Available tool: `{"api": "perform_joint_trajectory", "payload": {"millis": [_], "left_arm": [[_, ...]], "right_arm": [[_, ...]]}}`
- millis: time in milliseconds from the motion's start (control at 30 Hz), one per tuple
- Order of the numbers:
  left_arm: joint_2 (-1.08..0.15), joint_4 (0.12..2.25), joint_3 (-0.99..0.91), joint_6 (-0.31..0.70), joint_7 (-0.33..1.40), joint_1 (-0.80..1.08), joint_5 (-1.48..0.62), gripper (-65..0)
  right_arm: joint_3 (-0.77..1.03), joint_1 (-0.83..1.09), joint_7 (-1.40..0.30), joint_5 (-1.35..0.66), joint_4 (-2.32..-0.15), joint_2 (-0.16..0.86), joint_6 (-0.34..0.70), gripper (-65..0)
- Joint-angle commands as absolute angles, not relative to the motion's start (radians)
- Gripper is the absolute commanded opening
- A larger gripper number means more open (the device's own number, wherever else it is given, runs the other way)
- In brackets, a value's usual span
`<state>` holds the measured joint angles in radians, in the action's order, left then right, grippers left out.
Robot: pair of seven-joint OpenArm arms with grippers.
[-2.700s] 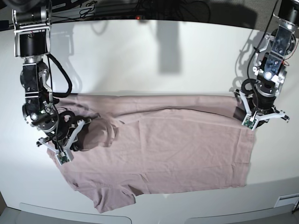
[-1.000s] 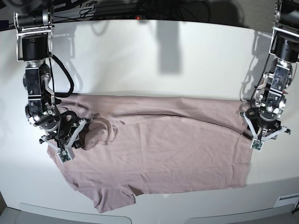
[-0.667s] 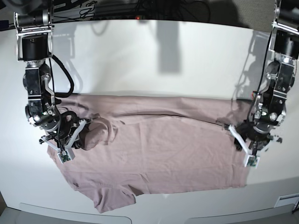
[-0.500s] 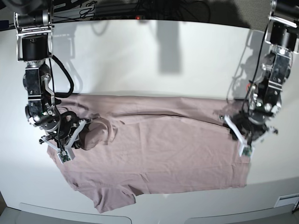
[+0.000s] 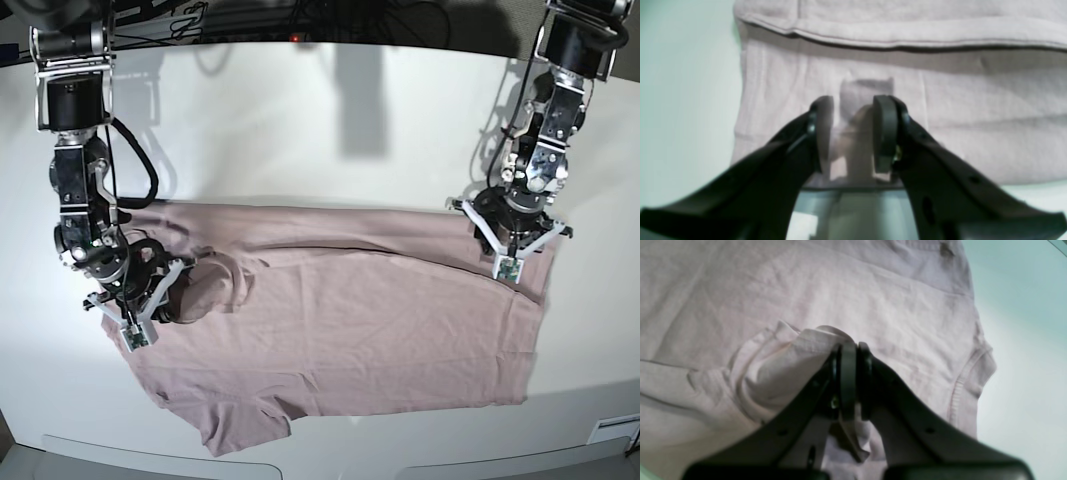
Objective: Fold the T-shirt properly
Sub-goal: 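Regrasp the folded shirt edge with both grippers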
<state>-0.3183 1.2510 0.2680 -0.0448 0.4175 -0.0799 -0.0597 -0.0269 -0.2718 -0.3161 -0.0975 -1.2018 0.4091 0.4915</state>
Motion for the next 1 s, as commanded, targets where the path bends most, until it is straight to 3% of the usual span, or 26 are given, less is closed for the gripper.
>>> {"api": "perform_joint_trajectory", "payload": {"millis": [0, 267, 600, 833, 867, 967], "left_arm": [[-0.333, 1.243, 0.262, -0.052, 0.498, -0.07, -0.049, -44.2], [-0.332, 1.243, 0.262, -0.052, 0.5, -0.068, -0.049, -44.2], [-0.333, 1.243, 0.262, -0.052, 0.5, -0.068, -0.049, -44.2], [-0.333, 1.243, 0.262, -0.051, 0.501, -0.068, -0.049, -44.2], [-0.333, 1.243, 0.262, -0.051, 0.501, -0.068, -0.049, -44.2], [-0.333, 1.243, 0.262, -0.051, 0.501, -0.068, -0.048, -44.2]], "right_arm": [[-0.02, -0.299, -0.282, -0.087, -1.207, 0.423, 0.488, -65.0], [-0.02, -0.351, -0.223, -0.029, -1.091, 0.419, 0.542, -65.0], [-0.02, -0.512, -0.222, 0.027, -0.935, 0.315, 0.561, -65.0], [-0.02, -0.519, -0.187, 0.058, -0.918, 0.302, 0.561, -65.0], [-0.02, -0.519, -0.184, 0.059, -0.918, 0.302, 0.561, -63.8], [-0.02, -0.519, -0.098, 0.11, -0.918, 0.302, 0.554, -45.5]]}}
